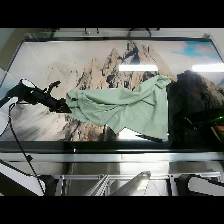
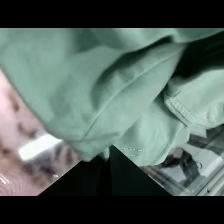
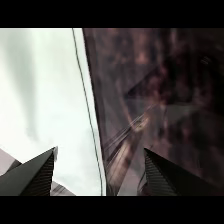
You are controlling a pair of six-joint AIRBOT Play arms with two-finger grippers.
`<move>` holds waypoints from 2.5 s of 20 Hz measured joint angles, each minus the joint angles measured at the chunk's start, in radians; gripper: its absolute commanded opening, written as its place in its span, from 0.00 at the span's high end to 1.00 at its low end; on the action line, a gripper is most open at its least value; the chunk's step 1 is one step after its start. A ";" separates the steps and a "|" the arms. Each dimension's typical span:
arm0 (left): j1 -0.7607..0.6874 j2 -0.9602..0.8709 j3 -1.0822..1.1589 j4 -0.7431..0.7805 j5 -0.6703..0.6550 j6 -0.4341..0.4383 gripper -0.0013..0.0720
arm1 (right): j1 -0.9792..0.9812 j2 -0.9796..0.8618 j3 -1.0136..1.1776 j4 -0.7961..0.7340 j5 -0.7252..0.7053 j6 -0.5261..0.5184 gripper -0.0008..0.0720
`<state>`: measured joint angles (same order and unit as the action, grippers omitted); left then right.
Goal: Fold the shirts.
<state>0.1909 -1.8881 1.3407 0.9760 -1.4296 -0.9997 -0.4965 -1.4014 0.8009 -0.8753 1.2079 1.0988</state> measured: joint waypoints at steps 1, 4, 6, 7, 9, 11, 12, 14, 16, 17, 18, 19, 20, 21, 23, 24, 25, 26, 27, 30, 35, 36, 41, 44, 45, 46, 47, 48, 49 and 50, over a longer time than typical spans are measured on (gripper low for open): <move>-0.005 -0.009 0.016 0.004 -0.013 0.004 0.95 | 0.000 -0.012 -0.003 0.000 0.003 0.000 0.17; -0.015 -0.024 0.055 0.005 -0.038 0.008 0.95 | 0.002 -0.066 -0.014 0.021 0.041 -0.003 0.17; -0.018 -0.028 0.078 0.005 -0.045 0.010 0.95 | 0.018 -0.114 -0.025 0.039 0.071 -0.002 0.19; -0.019 -0.029 0.087 0.007 -0.044 0.011 0.95 | 0.036 -0.139 -0.031 0.048 0.083 -0.002 0.41; -0.019 -0.030 0.098 0.008 -0.050 0.011 0.95 | 0.081 -0.182 -0.039 0.054 0.116 -0.005 0.59; -0.017 -0.030 0.103 0.003 -0.077 0.011 0.96 | 0.138 -0.205 -0.043 0.054 0.124 -0.027 0.97; -0.012 -0.028 0.105 -0.016 -0.101 0.011 0.96 | 0.163 -0.210 -0.042 0.069 0.117 -0.038 0.97; 0.004 -0.004 0.107 -0.077 -0.154 0.010 0.96 | 0.203 -0.207 -0.037 0.117 0.103 -0.072 0.97; 0.027 0.052 0.107 -0.167 -0.199 0.009 0.96 | 0.224 -0.174 -0.029 0.185 0.126 -0.107 0.97; 0.039 0.096 0.108 -0.226 -0.220 0.009 0.96 | 0.228 -0.135 -0.016 0.249 0.174 -0.122 0.97; 0.050 0.144 0.108 -0.275 -0.248 0.009 0.96 | 0.231 -0.087 0.001 0.302 0.208 -0.134 0.97; 0.063 0.203 0.108 -0.339 -0.270 0.010 0.96 | 0.230 -0.029 0.022 0.342 0.233 -0.143 0.97; 0.076 0.265 0.108 -0.399 -0.295 0.011 0.96 | 0.226 0.034 0.048 0.403 0.252 -0.149 0.97; 0.093 0.339 0.108 -0.475 -0.318 0.018 0.95 | 0.220 0.109 0.084 0.463 0.272 -0.152 0.97; 0.138 0.500 0.108 -0.653 -0.338 0.044 0.96 | 0.185 0.275 0.183 0.587 0.276 -0.159 0.97; 0.169 0.583 0.108 -0.755 -0.339 0.065 0.95 | 0.158 0.356 0.244 0.647 0.266 -0.163 0.97; 0.212 0.677 0.109 -0.864 -0.335 0.089 0.95 | 0.126 0.426 0.303 0.691 0.253 -0.162 0.97; 0.271 0.771 0.109 -0.958 -0.311 0.108 0.95 | 0.084 0.496 0.367 0.730 0.224 -0.159 0.97; 0.338 0.856 0.109 -1.030 -0.283 0.123 0.95 | 0.043 0.555 0.423 0.761 0.194 -0.149 0.97; 0.561 1.071 0.110 -1.177 -0.192 0.145 0.95 | -0.069 0.700 0.555 0.812 0.106 -0.124 0.97; 0.631 1.098 0.171 -1.310 -0.098 0.089 0.95 | -0.132 0.784 0.645 0.831 -0.021 -0.102 0.97; 0.631 1.072 0.197 -1.310 -0.098 0.066 0.95 | -0.136 0.774 0.650 0.823 -0.023 -0.091 0.97; 0.628 0.961 0.289 -1.283 -0.099 0.023 0.95 | -0.140 0.677 0.661 0.803 0.024 -0.044 0.97; 0.571 0.892 0.319 -1.175 -0.074 0.023 0.95 | -0.076 0.591 0.653 0.749 0.046 -0.035 0.97; 0.530 0.864 0.325 -1.134 -0.068 0.026 0.95 | -0.035 0.555 0.644 0.722 0.047 -0.033 0.97; 0.478 0.830 0.330 -1.081 -0.056 0.038 0.95 | 0.014 0.518 0.633 0.688 0.043 -0.033 0.97; 0.423 0.795 0.332 -1.018 -0.036 0.047 0.95 | 0.070 0.474 0.621 0.647 0.027 -0.036 0.97; 0.360 0.752 0.334 -0.941 -0.004 0.054 0.95 | 0.129 0.427 0.610 0.598 0.004 -0.043 0.97; 0.296 0.707 0.336 -0.864 0.037 0.066 0.95 | 0.180 0.381 0.603 0.556 -0.028 -0.046 0.97; 0.238 0.664 0.337 -0.797 0.081 0.078 0.95 | 0.232 0.328 0.597 0.510 -0.069 -0.052 0.97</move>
<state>0.4294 -1.2243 1.6779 0.1791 -1.3487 -0.9218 -0.2642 -1.0733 1.3983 -0.3649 1.1393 1.0466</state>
